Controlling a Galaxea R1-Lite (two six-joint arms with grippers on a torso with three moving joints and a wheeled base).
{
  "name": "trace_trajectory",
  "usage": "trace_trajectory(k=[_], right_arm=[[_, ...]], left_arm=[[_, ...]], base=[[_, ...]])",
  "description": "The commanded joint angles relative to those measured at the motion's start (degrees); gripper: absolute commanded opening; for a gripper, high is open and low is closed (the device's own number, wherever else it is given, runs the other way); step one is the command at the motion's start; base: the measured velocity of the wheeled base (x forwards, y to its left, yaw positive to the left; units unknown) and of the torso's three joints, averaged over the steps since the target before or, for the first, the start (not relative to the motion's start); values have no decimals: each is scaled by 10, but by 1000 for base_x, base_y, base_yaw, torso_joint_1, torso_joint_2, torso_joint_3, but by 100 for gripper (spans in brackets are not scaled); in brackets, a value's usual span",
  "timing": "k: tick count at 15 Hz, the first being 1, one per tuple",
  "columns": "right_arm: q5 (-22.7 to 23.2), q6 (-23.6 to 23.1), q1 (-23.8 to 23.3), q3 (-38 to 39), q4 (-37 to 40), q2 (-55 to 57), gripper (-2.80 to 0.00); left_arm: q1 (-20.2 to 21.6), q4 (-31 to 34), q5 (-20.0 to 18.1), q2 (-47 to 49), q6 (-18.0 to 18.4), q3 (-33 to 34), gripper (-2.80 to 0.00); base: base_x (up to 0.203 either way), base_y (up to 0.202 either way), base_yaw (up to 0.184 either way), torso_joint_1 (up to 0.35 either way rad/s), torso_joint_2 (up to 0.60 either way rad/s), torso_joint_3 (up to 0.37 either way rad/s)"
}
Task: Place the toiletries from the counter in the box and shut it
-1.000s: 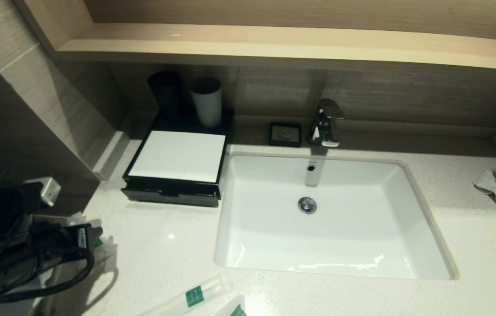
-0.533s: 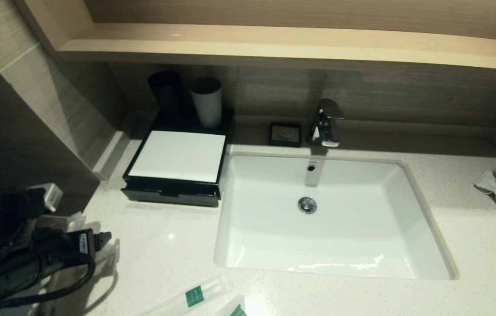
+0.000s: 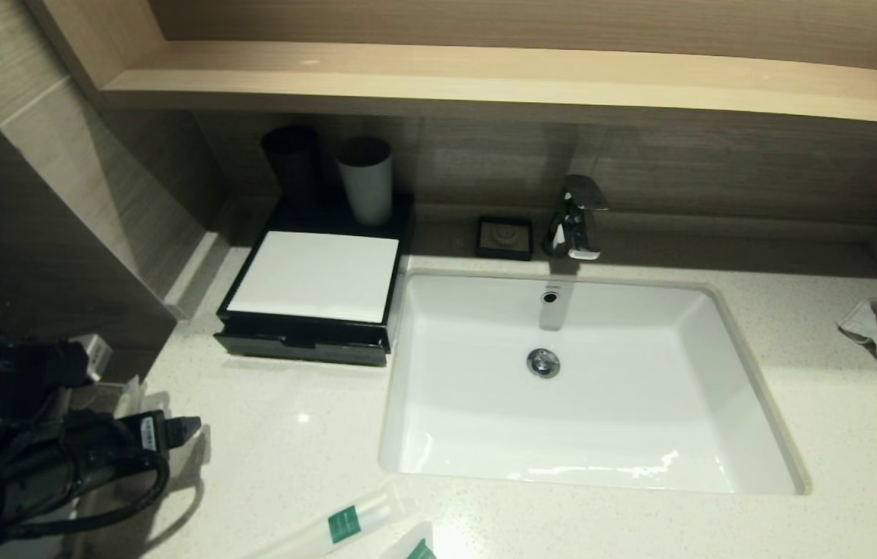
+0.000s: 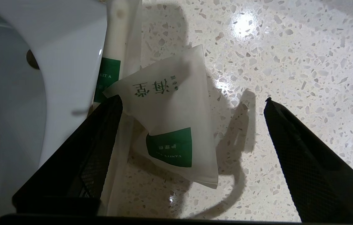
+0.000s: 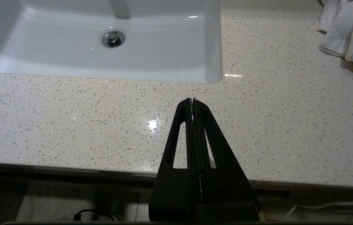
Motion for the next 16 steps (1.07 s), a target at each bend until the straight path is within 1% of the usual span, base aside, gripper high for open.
trace_trajectory(k=[1,3,4,16], right_arm=[[0,0,0,0,0,0,-280],[0,0,-1,0,0,0,-280],[0,0,0,0,0,0,-280],[0,0,0,0,0,0,-280]], left_arm=[[2,-1,0,4,-1,-1,0],[2,-1,0,2,-2,-1,0],[2,-1,0,2,-2,-1,-280],[1,0,0,-17,-2,-3,-280]], base=[[0,0,0,0,0,0],[0,0,0,0,0,0],[0,0,0,0,0,0],[0,0,0,0,0,0]])
